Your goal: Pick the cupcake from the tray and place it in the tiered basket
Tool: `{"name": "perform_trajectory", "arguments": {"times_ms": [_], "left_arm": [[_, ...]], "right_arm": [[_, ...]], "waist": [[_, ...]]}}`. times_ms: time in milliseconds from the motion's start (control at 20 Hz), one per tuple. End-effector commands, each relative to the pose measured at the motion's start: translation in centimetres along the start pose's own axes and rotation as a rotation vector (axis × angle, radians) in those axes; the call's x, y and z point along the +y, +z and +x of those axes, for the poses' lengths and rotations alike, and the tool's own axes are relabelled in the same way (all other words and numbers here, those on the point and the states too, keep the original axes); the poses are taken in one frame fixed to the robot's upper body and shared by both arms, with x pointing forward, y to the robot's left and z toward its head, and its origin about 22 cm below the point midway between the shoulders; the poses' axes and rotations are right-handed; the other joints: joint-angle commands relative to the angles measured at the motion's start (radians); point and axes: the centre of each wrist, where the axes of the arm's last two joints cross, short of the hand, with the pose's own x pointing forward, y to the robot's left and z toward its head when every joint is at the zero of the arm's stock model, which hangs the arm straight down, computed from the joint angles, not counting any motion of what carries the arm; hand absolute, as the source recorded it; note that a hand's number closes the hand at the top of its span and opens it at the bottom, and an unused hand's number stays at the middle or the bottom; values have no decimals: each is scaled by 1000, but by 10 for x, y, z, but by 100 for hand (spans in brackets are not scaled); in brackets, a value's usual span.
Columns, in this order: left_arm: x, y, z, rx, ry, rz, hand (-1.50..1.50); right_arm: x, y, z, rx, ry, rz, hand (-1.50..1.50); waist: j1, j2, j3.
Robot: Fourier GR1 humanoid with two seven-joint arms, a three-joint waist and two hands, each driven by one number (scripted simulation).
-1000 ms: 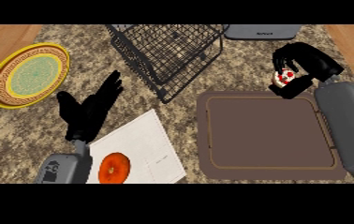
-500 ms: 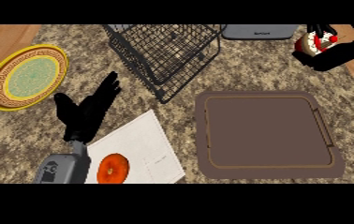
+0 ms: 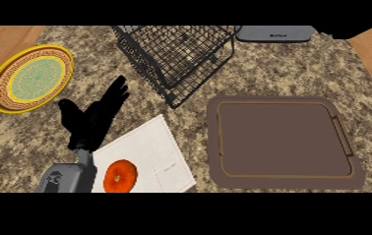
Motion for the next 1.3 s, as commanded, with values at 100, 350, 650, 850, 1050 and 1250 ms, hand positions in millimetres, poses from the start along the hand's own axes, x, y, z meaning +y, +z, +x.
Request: {"name": "perform_trajectory", "arguments": {"times_ms": [100, 350, 650, 850, 1050, 1250], "left_arm": [[4, 5, -6, 3, -13, -18, 0], [-19, -16, 19, -15, -18, -27, 0], [-3, -18, 14, -10, -11, -24, 0], [-7, -5, -6, 9, 9, -30, 0], [-5, -15, 4, -11, 3, -43, 0], [-12, -9, 3, -25, -11, -49, 0]], "right_arm": [[12, -49, 37, 23, 41, 21, 150], [46, -90, 63, 67, -35, 32, 150], [95, -122, 66, 84, -80, 9, 150], [114, -133, 64, 68, -119, 3, 150], [133, -141, 62, 60, -144, 38, 150], [166, -146, 67, 86, -175, 54, 150]], "waist": [[16, 5, 0], [20, 7, 0], [27, 13, 0], [35, 15, 0], [38, 19, 0], [48, 19, 0]]}}
